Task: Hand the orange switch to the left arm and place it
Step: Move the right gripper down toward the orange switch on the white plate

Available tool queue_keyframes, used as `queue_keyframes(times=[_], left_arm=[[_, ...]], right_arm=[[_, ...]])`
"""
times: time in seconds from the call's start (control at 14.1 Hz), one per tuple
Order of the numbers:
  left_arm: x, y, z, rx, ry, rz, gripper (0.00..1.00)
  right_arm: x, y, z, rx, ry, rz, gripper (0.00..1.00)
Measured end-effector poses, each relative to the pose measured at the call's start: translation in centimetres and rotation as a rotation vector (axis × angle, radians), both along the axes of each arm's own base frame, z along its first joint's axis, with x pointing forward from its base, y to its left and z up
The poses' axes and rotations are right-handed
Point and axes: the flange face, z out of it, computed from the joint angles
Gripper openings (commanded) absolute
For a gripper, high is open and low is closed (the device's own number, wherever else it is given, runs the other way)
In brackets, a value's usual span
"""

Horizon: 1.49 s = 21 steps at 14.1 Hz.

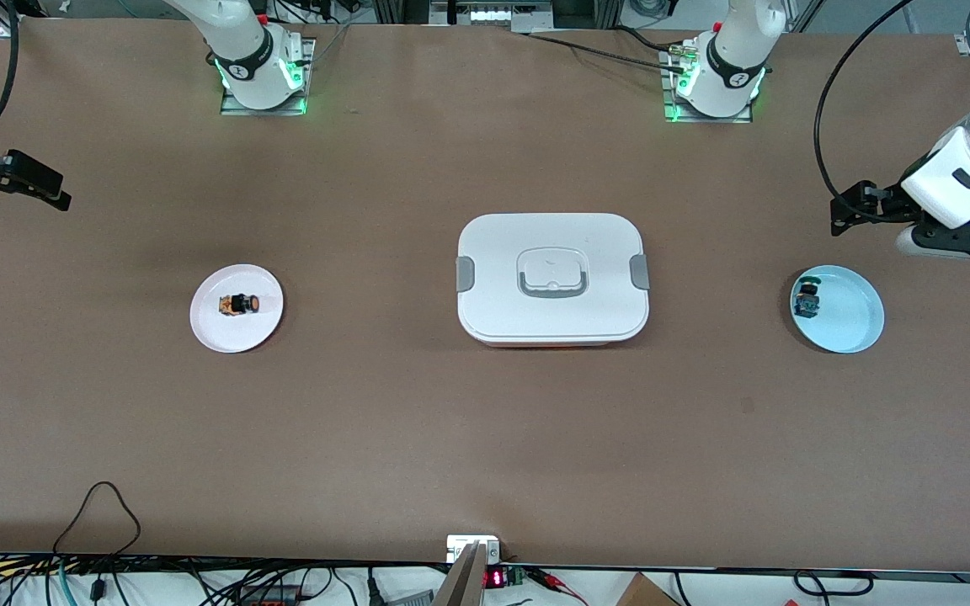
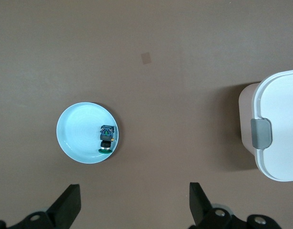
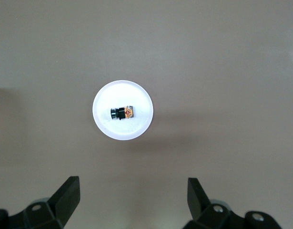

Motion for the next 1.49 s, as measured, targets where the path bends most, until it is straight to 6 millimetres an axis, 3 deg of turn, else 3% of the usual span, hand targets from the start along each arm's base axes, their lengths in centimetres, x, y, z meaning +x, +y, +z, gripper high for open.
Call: queue_keyframes(times=[0.43,0.64,1.07,1.49], left_arm=[[0.0,0.0,0.0,0.000,0.000,0.001,1.00],[0.0,0.1,0.0,0.000,0.000,0.001,1.00],[0.0,0.1,0.0,0.000,0.000,0.002,1.00],[0.0,0.1,0.0,0.000,0.000,0.003,1.00]], right_arm=[[0.0,0.1,-0.1,0.000,0.003,0.001,1.00],[0.6,0.4,-1.5,-0.003,0.032,0.005,1.00],[3.8,0.9,-8.2,-0.024,0.067,0.010,1.00],[4.0,1.3,-18.6,-0.030,0.039,0.021,1.00]])
